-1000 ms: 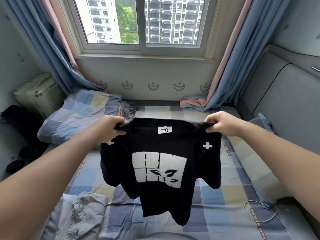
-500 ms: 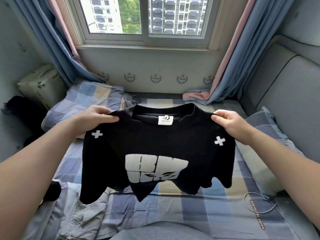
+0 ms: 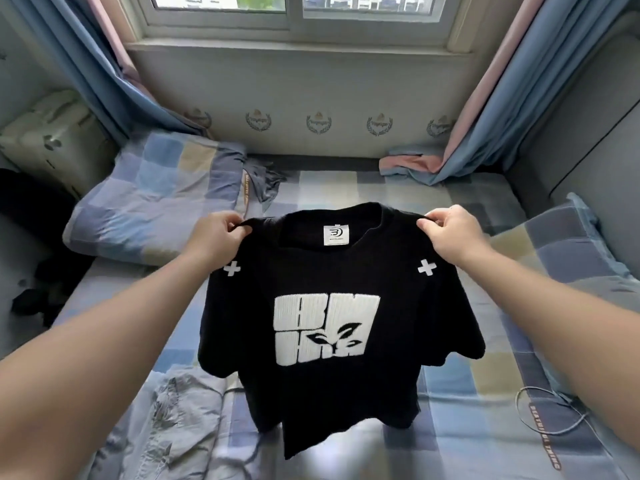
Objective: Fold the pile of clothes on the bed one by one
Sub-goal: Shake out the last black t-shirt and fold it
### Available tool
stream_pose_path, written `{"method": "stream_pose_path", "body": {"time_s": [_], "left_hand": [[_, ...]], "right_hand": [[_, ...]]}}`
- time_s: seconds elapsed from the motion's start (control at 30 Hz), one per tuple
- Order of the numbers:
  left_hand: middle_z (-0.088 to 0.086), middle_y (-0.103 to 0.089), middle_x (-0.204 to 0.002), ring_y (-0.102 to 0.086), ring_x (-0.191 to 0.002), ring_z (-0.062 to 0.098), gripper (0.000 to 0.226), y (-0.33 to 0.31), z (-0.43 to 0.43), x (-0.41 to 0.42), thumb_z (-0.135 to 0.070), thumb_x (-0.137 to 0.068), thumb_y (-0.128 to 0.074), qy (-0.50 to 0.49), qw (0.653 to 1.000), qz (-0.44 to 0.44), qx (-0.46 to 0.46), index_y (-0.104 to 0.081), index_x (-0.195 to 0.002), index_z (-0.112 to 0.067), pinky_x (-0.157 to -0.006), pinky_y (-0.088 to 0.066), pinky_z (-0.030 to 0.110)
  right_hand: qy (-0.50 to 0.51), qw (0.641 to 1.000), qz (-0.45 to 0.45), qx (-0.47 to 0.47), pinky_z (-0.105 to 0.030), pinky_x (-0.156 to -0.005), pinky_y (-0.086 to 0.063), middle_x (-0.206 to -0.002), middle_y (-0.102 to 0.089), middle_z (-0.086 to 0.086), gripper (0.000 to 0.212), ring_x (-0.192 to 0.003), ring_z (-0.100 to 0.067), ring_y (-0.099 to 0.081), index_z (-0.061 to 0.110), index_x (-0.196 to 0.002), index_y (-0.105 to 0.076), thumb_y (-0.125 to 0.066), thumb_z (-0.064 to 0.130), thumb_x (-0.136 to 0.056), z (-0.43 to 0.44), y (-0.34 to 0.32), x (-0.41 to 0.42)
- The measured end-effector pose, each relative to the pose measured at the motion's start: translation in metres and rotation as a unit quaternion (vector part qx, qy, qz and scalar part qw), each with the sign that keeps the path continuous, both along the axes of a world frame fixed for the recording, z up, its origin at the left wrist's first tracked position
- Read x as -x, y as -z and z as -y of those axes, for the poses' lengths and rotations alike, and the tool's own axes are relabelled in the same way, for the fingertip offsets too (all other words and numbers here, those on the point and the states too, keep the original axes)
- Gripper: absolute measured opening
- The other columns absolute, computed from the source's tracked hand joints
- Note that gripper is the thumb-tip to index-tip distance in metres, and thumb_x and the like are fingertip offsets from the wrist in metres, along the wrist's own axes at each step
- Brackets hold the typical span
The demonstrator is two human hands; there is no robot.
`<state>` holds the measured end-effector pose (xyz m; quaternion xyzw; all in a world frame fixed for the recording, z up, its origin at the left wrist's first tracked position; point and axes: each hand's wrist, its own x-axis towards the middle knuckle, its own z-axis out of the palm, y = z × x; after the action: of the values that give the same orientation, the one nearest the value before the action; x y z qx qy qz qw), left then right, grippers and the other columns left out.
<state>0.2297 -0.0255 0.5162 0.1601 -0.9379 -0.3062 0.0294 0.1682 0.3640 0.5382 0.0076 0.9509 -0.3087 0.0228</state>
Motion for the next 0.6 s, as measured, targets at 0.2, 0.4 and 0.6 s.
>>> {"method": "stream_pose_path", "body": {"time_s": [0.2,0.4,0.6], "left_hand": [[0.007,-0.072,-0.101,-0.063,-0.100,0.036,0.021,0.180,0.015,0.105,-0.037,-0.097,-0.052,-0.087,0.994,0.036,0.061,-0.070,-0.104,-0.029,-0.082,-0.054,0.043],[0.004,-0.053,-0.147,-0.048,-0.136,0.024,0.052,0.371,0.020,0.187,-0.029,-0.101,-0.057,-0.055,0.993,0.011,-0.100,-0.038,-0.149,-0.023,-0.108,-0.036,0.033],[-0.009,-0.008,-0.169,-0.006,-0.155,0.021,0.080,0.507,-0.005,0.136,-0.048,-0.099,-0.054,0.058,0.994,0.094,0.005,-0.005,-0.161,-0.033,-0.123,-0.018,0.048]], "right_hand": [[0.075,0.993,0.078,-0.038,-0.035,-0.078,-0.051,-0.082,-0.071,-0.004,0.024,-0.093,-0.032,-0.066,0.019,-0.083,-0.070,-0.058,0.033,-0.098,0.049,0.180,0.105],[0.046,0.987,0.128,0.081,-0.032,-0.102,-0.039,-0.152,-0.047,-0.004,0.059,-0.135,-0.025,-0.046,0.026,-0.155,-0.031,-0.056,0.021,-0.101,0.093,0.372,0.184],[-0.047,0.973,0.226,-0.002,-0.053,-0.123,-0.009,-0.169,-0.003,0.000,0.095,-0.156,-0.020,0.004,0.043,-0.156,0.012,-0.061,0.044,-0.095,0.110,0.503,0.134]]}}
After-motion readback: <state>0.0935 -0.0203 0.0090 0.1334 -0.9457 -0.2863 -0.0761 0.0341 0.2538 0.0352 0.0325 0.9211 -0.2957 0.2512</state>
